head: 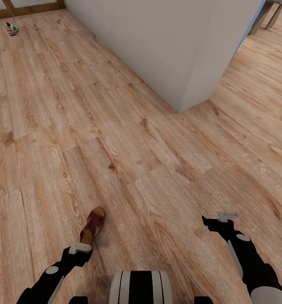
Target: Pick up the two gym shoes and the two sandals from the corridor floor and place them onto the hallstand (shoe rack) in the corridor, making sure they are on the rack and not on the floor. Arrange them so the two gym shoes are next to each other and the two sandals are next to each other.
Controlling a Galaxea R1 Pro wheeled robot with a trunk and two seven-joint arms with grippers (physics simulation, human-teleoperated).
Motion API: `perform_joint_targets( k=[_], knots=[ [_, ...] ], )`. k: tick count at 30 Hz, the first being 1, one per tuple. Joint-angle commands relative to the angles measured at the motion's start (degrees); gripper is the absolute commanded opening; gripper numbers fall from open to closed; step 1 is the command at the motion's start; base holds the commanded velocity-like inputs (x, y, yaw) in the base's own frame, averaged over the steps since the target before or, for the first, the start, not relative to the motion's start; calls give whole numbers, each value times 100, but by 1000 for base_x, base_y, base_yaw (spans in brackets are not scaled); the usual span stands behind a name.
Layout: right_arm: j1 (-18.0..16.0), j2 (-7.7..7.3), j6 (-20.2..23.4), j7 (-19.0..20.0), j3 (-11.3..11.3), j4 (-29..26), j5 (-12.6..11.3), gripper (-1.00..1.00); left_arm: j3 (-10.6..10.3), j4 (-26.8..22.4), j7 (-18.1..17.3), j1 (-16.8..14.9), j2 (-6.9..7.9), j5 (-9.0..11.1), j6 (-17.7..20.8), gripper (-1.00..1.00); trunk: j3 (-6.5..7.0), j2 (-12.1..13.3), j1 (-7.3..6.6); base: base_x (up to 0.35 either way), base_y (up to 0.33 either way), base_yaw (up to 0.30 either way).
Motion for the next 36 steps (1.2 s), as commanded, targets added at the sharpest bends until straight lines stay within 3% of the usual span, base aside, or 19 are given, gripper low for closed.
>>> perform_joint_targets(
  k=[1, 7, 8, 36],
  knots=[
    [-2, 4, 27, 46, -20, -10, 59, 100, 45, 5, -41, -3, -5, -61, -28, 100, -3, -1, -1, 0, 0, 0],
    [-2, 4, 27, 46, -20, -10, 61, 100, 44, 28, -41, -3, -6, -61, -28, 100, -3, -1, -1, 0, 0, 0],
    [-2, 4, 27, 46, -20, -11, 61, 100, 44, 34, -41, -3, -6, -61, -28, -100, -3, -1, -1, 0, 0, 0],
    [-2, 4, 27, 46, -16, -11, 61, 100, 53, 16, -41, -8, 3, -61, -28, -100, -3, -1, -1, 0, 0, 0]
  ],
)
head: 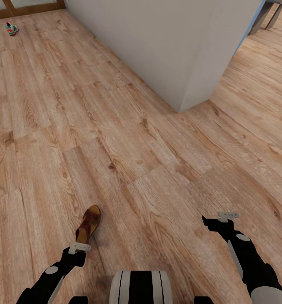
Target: Pick up the two gym shoes and the two sandals from the corridor floor and place them onto the hallstand (shoe rack) in the corridor, making sure they are on the rack and not on the floor. Arrange them so the two gym shoes are next to each other and the two sandals are next to each other.
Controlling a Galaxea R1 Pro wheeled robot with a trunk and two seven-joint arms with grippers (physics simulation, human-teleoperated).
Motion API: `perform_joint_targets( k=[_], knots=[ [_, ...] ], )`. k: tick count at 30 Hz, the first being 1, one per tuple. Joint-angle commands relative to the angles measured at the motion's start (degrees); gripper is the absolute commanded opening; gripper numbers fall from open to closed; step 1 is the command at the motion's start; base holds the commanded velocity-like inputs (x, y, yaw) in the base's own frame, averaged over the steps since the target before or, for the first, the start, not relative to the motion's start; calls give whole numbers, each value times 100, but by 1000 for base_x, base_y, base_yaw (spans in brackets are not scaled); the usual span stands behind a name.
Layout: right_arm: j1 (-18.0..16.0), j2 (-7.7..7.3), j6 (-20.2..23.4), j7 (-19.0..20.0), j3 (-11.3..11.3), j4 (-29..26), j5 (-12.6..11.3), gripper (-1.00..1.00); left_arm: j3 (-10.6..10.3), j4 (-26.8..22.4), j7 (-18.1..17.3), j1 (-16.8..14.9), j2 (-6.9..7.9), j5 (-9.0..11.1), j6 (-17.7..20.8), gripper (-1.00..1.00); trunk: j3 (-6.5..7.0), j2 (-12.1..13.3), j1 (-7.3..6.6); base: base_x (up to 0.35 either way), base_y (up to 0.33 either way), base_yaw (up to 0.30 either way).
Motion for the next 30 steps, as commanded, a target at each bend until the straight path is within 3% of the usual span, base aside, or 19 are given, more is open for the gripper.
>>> perform_joint_targets(
  k=[1, 4, 30],
  knots=[
    [-2, 4, 27, 46, -18, -10, 59, 100, 45, -2, -43, -1, -5, -80, -29, -100, -3, -1, -1, 0, 0, 0],
    [-2, 4, 27, 46, -17, -10, 58, 100, 45, -6, -43, 0, -5, -80, -29, -100, -3, -1, -1, 0, 0, 0],
    [-2, -1, 5, 55, -11, -10, 72, 100, 124, -17, -30, 2, 3, -69, -22, -100, 573, 34, -68, 0, 0, 0]
  ],
)
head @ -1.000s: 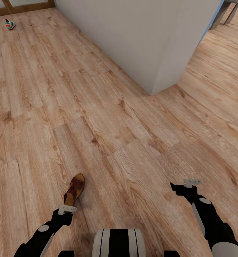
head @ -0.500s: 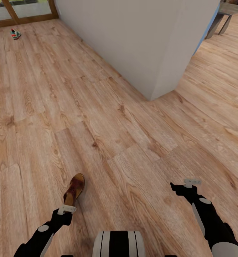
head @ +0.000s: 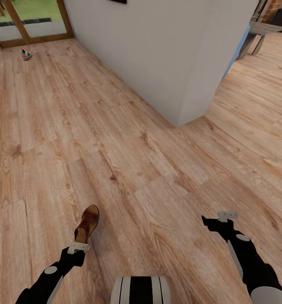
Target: Pick up the two gym shoes and the two sandals from the corridor floor and place them onto the hallstand (shoe rack) in the corridor, making sure they are on the rack and not on the floor. Arrange them so the two gym shoes are next to each other and the two sandals are next to each other.
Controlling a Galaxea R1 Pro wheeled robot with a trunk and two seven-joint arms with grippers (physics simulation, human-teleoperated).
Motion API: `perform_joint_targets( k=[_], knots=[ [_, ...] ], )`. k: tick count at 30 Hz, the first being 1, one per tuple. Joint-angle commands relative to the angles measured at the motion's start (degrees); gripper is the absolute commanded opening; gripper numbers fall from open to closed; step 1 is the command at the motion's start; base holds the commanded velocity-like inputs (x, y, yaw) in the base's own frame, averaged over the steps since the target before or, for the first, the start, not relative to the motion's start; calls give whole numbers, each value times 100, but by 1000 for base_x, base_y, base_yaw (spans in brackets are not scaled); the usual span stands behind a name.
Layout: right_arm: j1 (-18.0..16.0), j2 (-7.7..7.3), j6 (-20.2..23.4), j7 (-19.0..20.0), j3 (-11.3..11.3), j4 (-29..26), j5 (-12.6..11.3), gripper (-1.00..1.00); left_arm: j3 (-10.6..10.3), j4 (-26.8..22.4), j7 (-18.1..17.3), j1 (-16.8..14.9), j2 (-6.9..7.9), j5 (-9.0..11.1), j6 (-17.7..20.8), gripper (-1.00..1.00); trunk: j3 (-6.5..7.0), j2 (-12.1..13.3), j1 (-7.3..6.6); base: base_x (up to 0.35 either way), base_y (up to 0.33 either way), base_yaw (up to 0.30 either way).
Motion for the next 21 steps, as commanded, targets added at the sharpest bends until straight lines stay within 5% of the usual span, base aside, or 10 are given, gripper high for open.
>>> perform_joint_targets(
  k=[1, 5, 12, 21],
  knots=[
    [-2, 13, 24, 46, -16, -12, 52, 100, 51, 3, -32, 3, -2, -64, -39, -100, 20, 0, -3, 0, 0, 0],
    [-2, 32, 25, 41, -11, -2, 60, 100, 73, 3, 49, 6, 9, -38, -39, -100, 109, 6, -13, 0, 0, 0],
    [22, 41, 9, 26, -5, 33, 77, 100, 700, 17, 177, 30, -11, 53, -108, -100, 320, 15, -32, 0, 0, 0],
    [439, 13, -41, 3, -21, 17, 80, 100, 1307, 92, 181, 456, -34, 134, -1017, -100, 600, 27, -55, 0, 0, 0]
  ],
)
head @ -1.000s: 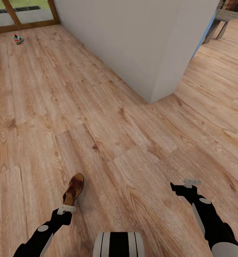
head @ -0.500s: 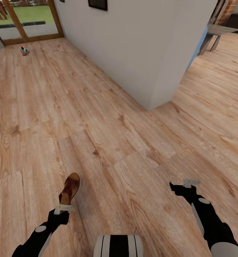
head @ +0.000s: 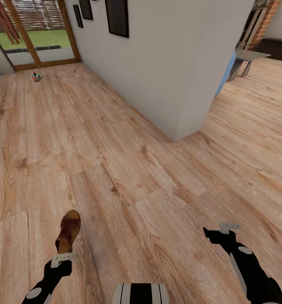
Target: Pick up the two gym shoes and the two sandals from the corridor floor and place them onto the hallstand (shoe rack) in the corridor, making sure they are on the rack and not on the floor. Arrange them so the two gym shoes are next to each other and the two sandals are next to each other.
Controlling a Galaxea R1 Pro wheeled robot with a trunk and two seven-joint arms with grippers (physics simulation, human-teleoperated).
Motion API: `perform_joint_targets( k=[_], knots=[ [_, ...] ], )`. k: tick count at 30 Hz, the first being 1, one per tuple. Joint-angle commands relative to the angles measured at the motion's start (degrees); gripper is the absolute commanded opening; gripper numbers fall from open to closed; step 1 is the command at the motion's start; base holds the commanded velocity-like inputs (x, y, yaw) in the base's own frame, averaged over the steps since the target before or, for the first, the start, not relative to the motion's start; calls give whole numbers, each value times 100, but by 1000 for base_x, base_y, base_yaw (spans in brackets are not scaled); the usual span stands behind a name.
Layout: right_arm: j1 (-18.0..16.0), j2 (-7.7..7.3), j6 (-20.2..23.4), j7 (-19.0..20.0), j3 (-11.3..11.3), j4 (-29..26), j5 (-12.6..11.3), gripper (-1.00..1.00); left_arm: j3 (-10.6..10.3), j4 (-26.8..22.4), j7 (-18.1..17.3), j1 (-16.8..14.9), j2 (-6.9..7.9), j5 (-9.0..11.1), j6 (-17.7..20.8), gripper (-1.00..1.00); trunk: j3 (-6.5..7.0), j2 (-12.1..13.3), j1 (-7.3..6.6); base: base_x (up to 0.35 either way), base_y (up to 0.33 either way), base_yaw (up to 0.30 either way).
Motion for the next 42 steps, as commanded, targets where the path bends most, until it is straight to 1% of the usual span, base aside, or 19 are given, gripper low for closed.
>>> perform_joint_targets(
  k=[1, 3, 5, 6, 9, 10, 13, 14, 16, 17, 20, 21, 23, 25, 26, 29, 35, 38, 42],
  knots=[
    [56, 3, 2, 44, -20, -8, 60, 100, 70, 4, -39, 38, -12, -77, -80, -100, 29, 0, -3, 0, 0, 0],
    [287, 7, -195, 40, -21, 2, 58, 100, 129, 8, -34, 196, -28, -66, -207, -100, 91, 3, -8, 0, 0, 0],
    [407, 13, -363, 39, -21, 9, 56, 100, 158, 9, -33, 265, -33, -42, -239, -100, 154, 6, -14, 0, 0, 0],
    [533, 21, -570, 38, -21, 16, 51, 100, 190, 9, -32, 323, -38, 9, -263, -100, 185, 7, -16, 0, 0, 0],
    [736, 30, -905, 38, -21, 28, 45, 100, 226, 10, -35, 388, -43, 122, -287, -100, 278, 11, -24, 0, 0, 0],
    [877, 34, -1123, 36, -22, 40, 41, 100, 239, 8, -37, 437, -41, 208, -297, -100, 309, 12, -26, 0, 0, 0],
    [1066, 38, -1433, 37, -23, 85, 37, 100, 251, 3, -42, 517, -40, 325, -305, -100, 403, 16, -34, 0, 0, 0],
    [1171, 38, -1627, 34, -28, 150, 36, 100, 255, -4, -44, 567, -39, 383, -313, -100, 434, 18, -37, 0, 0, 0],
    [1247, 31, -1810, 34, -43, 255, 32, 100, 258, -6, -50, 607, -39, 420, -328, -100, 497, 20, -42, 0, 0, 0],
    [1298, 21, -1983, 35, -90, 390, 30, 100, 260, -3, -59, 635, -39, 443, -343, -100, 528, 22, -44, 0, 0, 0],
    [1341, 12, -2240, 36, -273, 595, 27, 100, 262, 2, -66, 661, -38, 464, -363, -100, 621, 26, -52, 0, 0, 0],
    [1358, 12, -2406, 41, -459, 718, 28, 100, 264, 5, -69, 674, -35, 472, -371, -100, 653, 27, -55, 0, 0, 0],
    [1368, 18, -2562, 49, -662, 832, 30, 100, 264, 7, -74, 683, -33, 477, -375, -100, 715, 30, -60, 0, 0, 0],
    [1379, 31, -2845, 52, -989, 1062, 31, 100, 262, 9, -79, 707, -35, 482, -380, -100, 777, 32, -65, 0, 0, 0],
    [1381, 32, -2911, 51, -1043, 1118, 31, 100, 260, 9, -82, 719, -36, 483, -381, -100, 808, 34, -68, 0, 0, 0],
    [1384, 28, -3111, 60, -1181, 1299, 32, 100, 254, 7, -88, 769, -42, 479, -387, -100, 902, 38, -75, 0, 0, 0],
    [1386, 39, -3254, 88, -1246, 1605, 47, 100, 247, 9, -91, 803, -46, 477, -435, -100, 1089, 46, -91, 0, 0, 0],
    [1392, 72, -3360, 95, -1249, 1781, 62, 100, 246, 10, -91, 808, -47, 477, -498, -100, 1170, 166, -157, 0, 0, 0],
    [1393, 194, -3624, 98, -1251, 1941, 80, 100, 246, 16, -97, 811, -49, 475, -537, -100, 1278, 327, -245, 0, 0, 0]
  ],
)
